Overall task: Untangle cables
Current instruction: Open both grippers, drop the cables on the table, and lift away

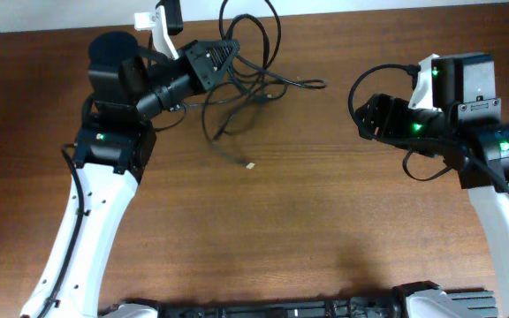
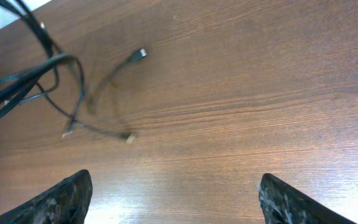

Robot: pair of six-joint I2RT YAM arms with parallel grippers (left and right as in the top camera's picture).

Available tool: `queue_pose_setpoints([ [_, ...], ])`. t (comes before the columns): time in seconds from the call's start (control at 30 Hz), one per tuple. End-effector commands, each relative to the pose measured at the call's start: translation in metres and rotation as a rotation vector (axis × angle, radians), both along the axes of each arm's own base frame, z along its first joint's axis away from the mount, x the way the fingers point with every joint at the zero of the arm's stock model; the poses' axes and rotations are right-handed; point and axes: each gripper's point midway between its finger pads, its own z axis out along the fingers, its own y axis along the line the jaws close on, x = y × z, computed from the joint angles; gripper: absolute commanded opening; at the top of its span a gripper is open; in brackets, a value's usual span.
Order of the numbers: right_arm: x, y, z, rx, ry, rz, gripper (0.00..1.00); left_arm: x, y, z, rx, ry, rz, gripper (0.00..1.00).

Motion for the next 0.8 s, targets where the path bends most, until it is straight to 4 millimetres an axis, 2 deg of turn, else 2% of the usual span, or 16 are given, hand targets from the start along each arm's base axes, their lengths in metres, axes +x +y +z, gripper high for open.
queue_pose_setpoints([
  [0.0, -0.001, -0.005, 0.009, -0.017, -0.032, -0.014, 0.85, -0.006, 0.005, 0.024, -0.005, -0.072, 0.009, 0.01],
  [0.03, -0.001, -0.005, 0.009, -0.017, -0.032, -0.014, 0.85, -0.006, 0.005, 0.024, -0.005, -0.073, 0.009, 0.07],
  [0.1, -0.001, -0.005, 0.009, -0.017, -0.032, -0.014, 0.86, -0.006, 0.005, 0.024, -0.004, -0.074, 0.009, 0.38],
  [0.17, -0.001, -0.005, 0.009, -0.017, -0.032, -0.014, 0.86, -0.006, 0.005, 0.024, -0.002, -0.076, 0.009, 0.62],
  [0.2, -0.001, -0.005, 0.009, -0.017, -0.032, -0.014, 0.86, -0.006, 0.005, 0.023, 0.001, -0.079, 0.008, 0.86],
  [0.23, -0.001, -0.005, 0.009, -0.017, -0.032, -0.014, 0.86, -0.006, 0.005, 0.023, 0.011, -0.09, 0.006, 0.94],
  [0.3, -0.001, -0.005, 0.009, -0.017, -0.033, -0.014, 0.86, -0.006, 0.005, 0.022, 0.04, -0.121, 0.001, 0.99],
  [0.4, 0.0, -0.005, 0.01, -0.017, -0.036, -0.014, 0.96, -0.006, 0.006, 0.014, 0.078, -0.114, 0.001, 0.99],
  [0.47, 0.0, -0.005, 0.01, -0.016, -0.036, -0.014, 0.99, -0.005, 0.01, 0.003, 0.118, -0.091, 0.017, 0.99],
  [0.63, 0.003, -0.004, 0.006, -0.019, -0.022, -0.014, 0.99, -0.002, 0.032, -0.044, 0.295, 0.022, 0.116, 0.99],
  [0.77, 0.008, -0.004, -0.004, -0.022, 0.009, -0.014, 0.99, -0.01, 0.057, -0.072, 0.467, 0.084, 0.193, 0.99],
])
